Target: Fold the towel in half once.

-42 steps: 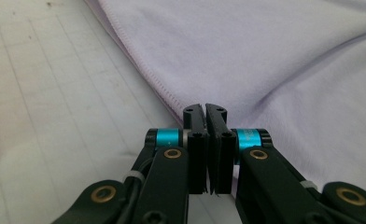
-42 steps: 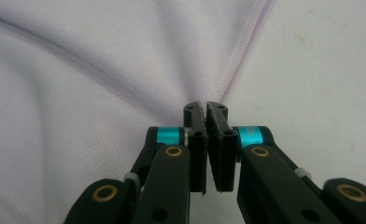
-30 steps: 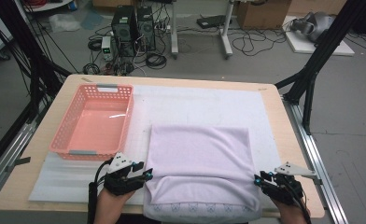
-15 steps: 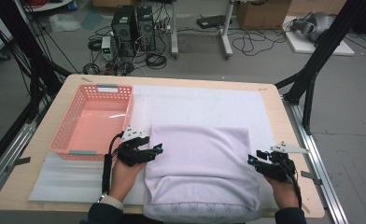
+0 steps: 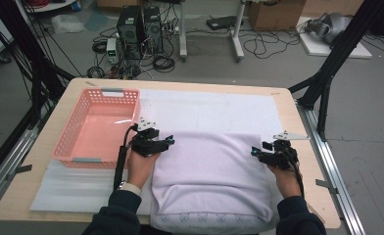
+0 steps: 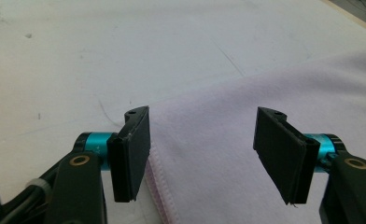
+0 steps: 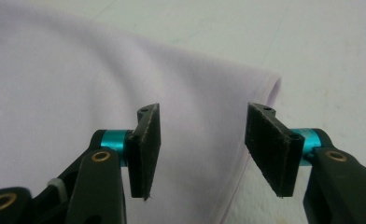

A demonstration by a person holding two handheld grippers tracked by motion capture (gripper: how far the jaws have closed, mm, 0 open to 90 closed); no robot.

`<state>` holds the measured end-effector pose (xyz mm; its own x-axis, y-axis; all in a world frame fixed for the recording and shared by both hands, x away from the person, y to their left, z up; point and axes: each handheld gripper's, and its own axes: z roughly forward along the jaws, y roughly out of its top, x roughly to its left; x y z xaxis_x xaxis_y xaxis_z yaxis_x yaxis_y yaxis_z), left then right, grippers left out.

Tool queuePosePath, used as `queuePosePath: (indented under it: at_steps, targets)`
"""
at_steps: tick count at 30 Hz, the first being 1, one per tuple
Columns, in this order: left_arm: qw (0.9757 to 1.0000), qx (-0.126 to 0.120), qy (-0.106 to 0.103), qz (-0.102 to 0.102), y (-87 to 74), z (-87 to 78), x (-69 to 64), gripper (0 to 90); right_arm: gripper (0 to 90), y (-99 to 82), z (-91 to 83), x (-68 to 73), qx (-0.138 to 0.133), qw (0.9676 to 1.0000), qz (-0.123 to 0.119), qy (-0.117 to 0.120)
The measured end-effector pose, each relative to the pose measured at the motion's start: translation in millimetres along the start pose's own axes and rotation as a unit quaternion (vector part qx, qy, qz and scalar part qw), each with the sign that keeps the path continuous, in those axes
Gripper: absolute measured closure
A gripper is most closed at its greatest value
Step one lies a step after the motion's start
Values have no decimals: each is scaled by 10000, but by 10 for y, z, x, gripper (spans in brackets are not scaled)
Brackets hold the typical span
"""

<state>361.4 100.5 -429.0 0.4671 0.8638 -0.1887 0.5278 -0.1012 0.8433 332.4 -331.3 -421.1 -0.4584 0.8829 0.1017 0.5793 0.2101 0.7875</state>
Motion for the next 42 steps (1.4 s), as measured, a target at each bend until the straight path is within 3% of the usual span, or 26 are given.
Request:
queuePosePath:
  at_steps: [4,10,12,16,18,19,20,22,24,28,35,40,42]
  targets:
    - [9998,151,70,-89,-36,78,66,374,438,82,71,-92,53,9999,-1,-100]
    - [9987,406,188,-243,-87,183,125,403,446,86,236,-214,295,9992,183,-207]
    - [9985,489,198,-162,-110,208,141,427,464,67,301,-239,450,9987,133,-213]
    - [9976,548,369,220,-120,195,126,551,564,40,367,-245,621,9977,30,-278]
    - [9980,545,252,187,-122,195,122,676,682,45,366,-218,652,9976,-9,-216]
    - [9980,578,98,214,-124,202,104,809,780,47,368,-203,672,9976,-13,-138]
    - [9977,570,190,303,-121,208,74,849,824,48,373,-187,685,9976,5,-42]
    - [9981,569,183,165,-105,213,86,856,849,62,375,-176,735,9973,76,-39]
    - [9987,433,248,98,-76,205,97,859,859,81,379,-217,722,9974,82,8]
    - [9994,136,327,-24,84,237,69,860,862,131,397,-284,436,9990,50,-33]
    - [9984,-164,466,-274,432,372,152,859,861,337,452,-466,1,9998,-12,-206]
    - [9983,-326,469,-142,616,492,198,857,860,512,545,-553,-56,9995,5,-326]
    - [9973,-488,443,-321,653,516,249,856,860,559,578,-573,-81,9993,7,-377]
